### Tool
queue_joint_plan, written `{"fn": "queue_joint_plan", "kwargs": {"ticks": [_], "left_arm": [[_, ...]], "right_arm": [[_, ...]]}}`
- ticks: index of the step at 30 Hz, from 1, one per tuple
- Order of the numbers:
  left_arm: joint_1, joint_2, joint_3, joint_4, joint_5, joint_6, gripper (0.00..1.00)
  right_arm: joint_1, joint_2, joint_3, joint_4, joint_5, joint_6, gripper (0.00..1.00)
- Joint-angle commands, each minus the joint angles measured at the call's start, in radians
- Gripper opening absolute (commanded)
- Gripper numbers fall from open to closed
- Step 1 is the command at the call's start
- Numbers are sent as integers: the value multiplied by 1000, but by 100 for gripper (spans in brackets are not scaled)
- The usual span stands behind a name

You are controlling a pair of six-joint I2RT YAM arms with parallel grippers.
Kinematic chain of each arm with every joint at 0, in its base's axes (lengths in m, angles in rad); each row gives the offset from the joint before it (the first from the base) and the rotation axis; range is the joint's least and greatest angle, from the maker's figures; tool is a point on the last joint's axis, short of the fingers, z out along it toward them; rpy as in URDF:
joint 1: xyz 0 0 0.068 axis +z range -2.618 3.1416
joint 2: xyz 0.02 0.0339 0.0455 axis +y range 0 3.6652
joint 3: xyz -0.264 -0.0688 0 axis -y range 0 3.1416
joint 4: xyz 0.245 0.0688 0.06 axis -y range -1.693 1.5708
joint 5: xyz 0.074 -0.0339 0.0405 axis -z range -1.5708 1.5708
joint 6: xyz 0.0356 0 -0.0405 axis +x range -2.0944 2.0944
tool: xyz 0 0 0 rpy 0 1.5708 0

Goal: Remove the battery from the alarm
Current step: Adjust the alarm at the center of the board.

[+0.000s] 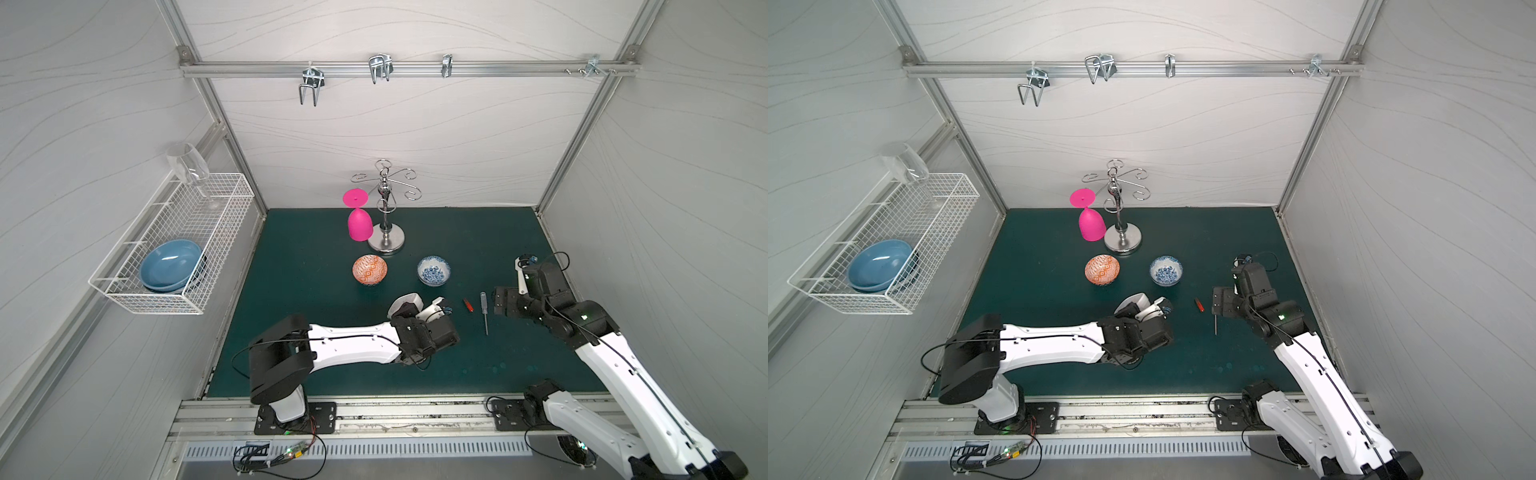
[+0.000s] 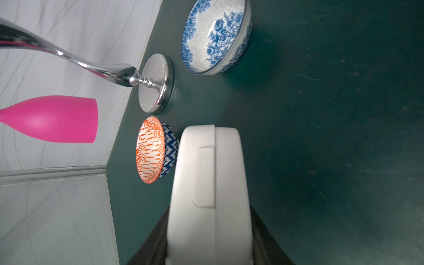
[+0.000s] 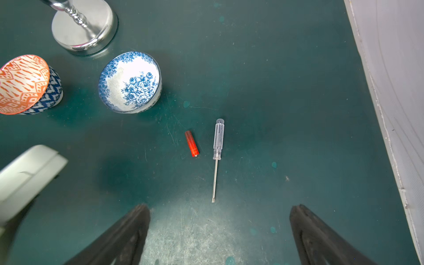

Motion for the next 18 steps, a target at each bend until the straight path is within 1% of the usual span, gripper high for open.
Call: {"fn": "queue_joint_plan", "kwargs": {"ticks": [1,4,7,9,14,18], "left_arm": [[-16,61,55,106,-30,21,13],[-28,99,41,154,-9,-7,14],[-38,112,20,185,5,-30,18],[-38,117,14,190,34,-53,22],[-41,118,7,188,173,-113,48],[-41,103,1,191,235,-126,66]], "right_arm": [[-11,-13,-17,-4,-24,22,99],[-18,-13,-32,7,-38,32,99],[-25,-7,-42,19,-51,36,99],[-34,0,-45,26,-61,37,99],[-75,23,-35,50,-121,37,99],[-124,36,-21,70,-170,34,99]]}}
